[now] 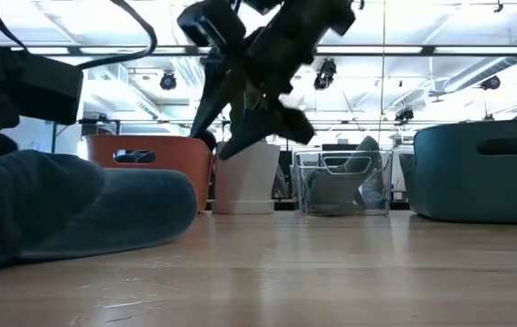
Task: Pick & Place hat
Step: Put the dark blue cap into the orange bin
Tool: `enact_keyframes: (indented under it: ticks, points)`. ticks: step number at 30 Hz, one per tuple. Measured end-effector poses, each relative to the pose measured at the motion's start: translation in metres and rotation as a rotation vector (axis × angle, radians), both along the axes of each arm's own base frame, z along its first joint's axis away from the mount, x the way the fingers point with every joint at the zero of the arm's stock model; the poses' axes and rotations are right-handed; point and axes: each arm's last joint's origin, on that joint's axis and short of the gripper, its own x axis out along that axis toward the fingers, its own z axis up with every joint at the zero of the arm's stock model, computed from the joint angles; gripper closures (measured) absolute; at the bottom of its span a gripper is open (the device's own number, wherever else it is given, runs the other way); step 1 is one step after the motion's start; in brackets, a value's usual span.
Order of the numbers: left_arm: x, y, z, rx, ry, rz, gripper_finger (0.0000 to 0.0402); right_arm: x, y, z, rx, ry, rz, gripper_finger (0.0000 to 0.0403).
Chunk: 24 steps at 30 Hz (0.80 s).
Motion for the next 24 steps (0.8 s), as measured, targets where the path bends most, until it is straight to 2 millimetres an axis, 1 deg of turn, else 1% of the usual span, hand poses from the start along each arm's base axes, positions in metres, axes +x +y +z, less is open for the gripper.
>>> enact_keyframes:
  ticks: [3, 6, 8, 10, 13, 16, 20, 24]
  points:
    - [0.001, 0.001, -0.005, 0.068, 0.002, -0.093, 0.0236, 0.005, 0.001, -0.011, 0.027, -0.007, 0.067, 0.0209]
    - [0.001, 0.001, -0.012, 0.116, 0.016, -0.16, 0.0236, 0.011, 0.003, -0.023, 0.09, -0.012, 0.124, 0.0209]
    - [0.001, 0.001, -0.016, 0.131, 0.028, -0.173, 0.0236, 0.016, 0.004, -0.034, 0.131, -0.016, 0.154, 0.0209]
    - [0.001, 0.001, -0.02, 0.139, 0.04, -0.175, 0.0236, 0.019, 0.006, -0.041, 0.16, -0.031, 0.178, 0.0209]
    - [0.002, 0.001, -0.023, 0.143, 0.037, -0.18, 0.0236, 0.024, 0.009, -0.04, 0.191, -0.089, 0.205, 0.0209]
    - [0.004, 0.0, -0.023, 0.144, -0.003, -0.175, 0.0236, 0.027, 0.01, -0.037, 0.215, -0.134, 0.229, 0.0209]
    - [0.007, 0.001, -0.013, 0.181, -0.086, -0.138, 0.0236, 0.031, 0.012, -0.031, 0.262, -0.19, 0.283, 0.0213]
    - [0.006, 0.005, 0.001, 0.228, -0.166, -0.089, 0.0236, 0.031, 0.014, -0.028, 0.277, -0.198, 0.306, 0.0245]
